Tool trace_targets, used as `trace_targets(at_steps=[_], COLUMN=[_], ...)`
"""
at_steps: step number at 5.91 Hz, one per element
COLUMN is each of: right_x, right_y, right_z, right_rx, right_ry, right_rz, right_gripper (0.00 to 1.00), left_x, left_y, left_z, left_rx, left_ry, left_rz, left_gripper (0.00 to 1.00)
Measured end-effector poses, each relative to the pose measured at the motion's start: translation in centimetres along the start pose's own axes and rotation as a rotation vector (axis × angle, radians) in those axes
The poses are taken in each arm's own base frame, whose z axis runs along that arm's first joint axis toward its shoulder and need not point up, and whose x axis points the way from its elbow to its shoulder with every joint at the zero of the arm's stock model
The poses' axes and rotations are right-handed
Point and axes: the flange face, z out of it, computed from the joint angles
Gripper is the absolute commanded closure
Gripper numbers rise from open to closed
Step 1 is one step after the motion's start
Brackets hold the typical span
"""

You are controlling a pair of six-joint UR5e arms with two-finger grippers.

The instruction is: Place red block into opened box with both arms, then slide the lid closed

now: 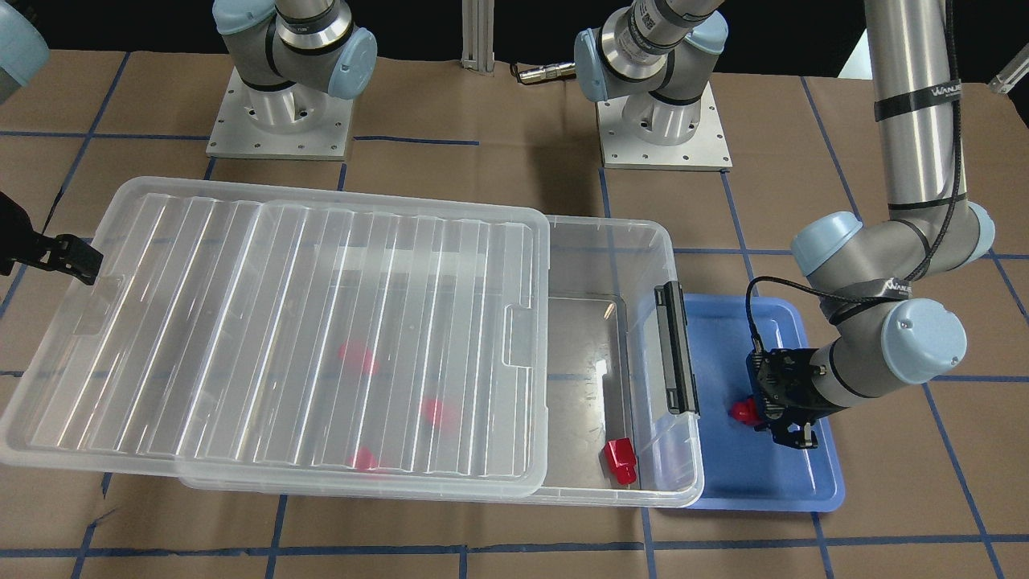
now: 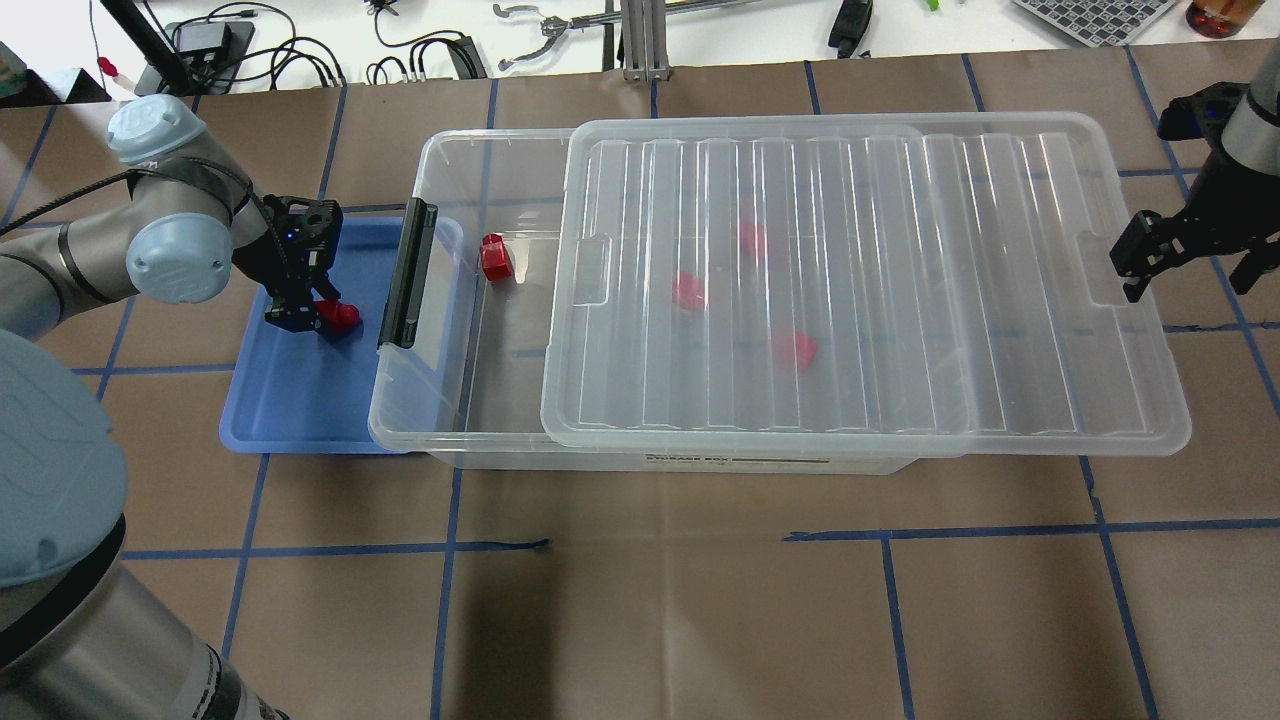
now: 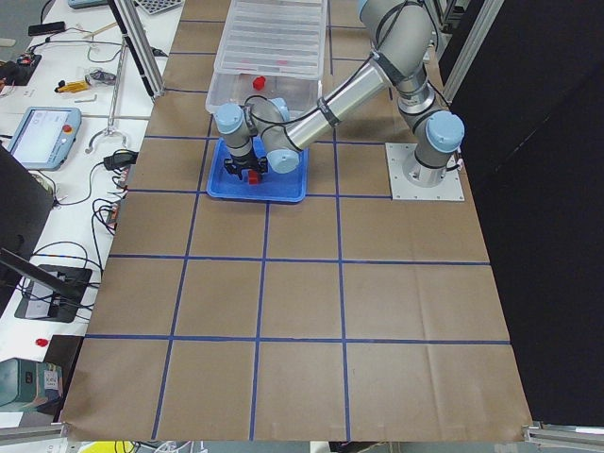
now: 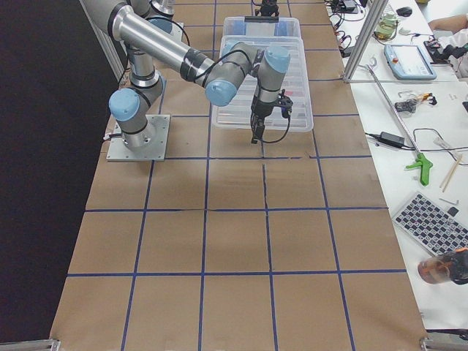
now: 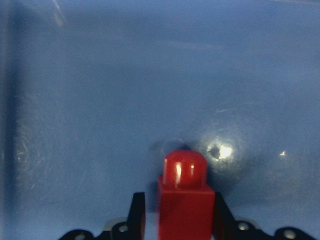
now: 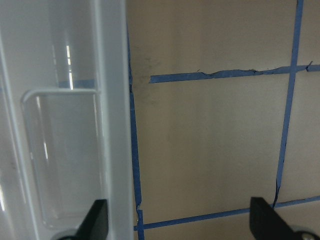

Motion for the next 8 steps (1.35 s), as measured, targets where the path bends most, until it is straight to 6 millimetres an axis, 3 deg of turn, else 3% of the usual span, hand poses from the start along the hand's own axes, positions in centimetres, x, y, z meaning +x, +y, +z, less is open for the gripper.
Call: trace_targets(at_steps=[2,5,6,7,8], right_x=[0.7,3.7,4.7,5.8,6.8], right_y=[0.0,0.3,0.5,0.7,0.9], right_z=[0.0,0.2,0.3,0.3,0.3], right_rx=[0.007,0.024,0.023,0.021,0.020], right_ry=[0.004,0.008,0.007,0.021,0.044], right_rz=[-0.014,-0.027,-0.020,-0.014,-0.012], right_gripper=[0.00,0.00,0.00,0.00,0.00], left_x=[0.2,5.3,7.2,8.7,9.7], left_y=[-0.3,-3.3,-4.8,-7.5,-11.8], left_z=[-3.2,-13.7,-16.4,-18.2,-19.0], left_rx=[-0.009,0.018,0.034,0.038,0.036], left_ry=[-0.029,-0.029,-0.028,-0.031,-0.035], left_rz=[0.002,-0.047,-0.068,-0.093,-0.103], left_gripper=[0.96,0.96,0.96,0.96,0.96])
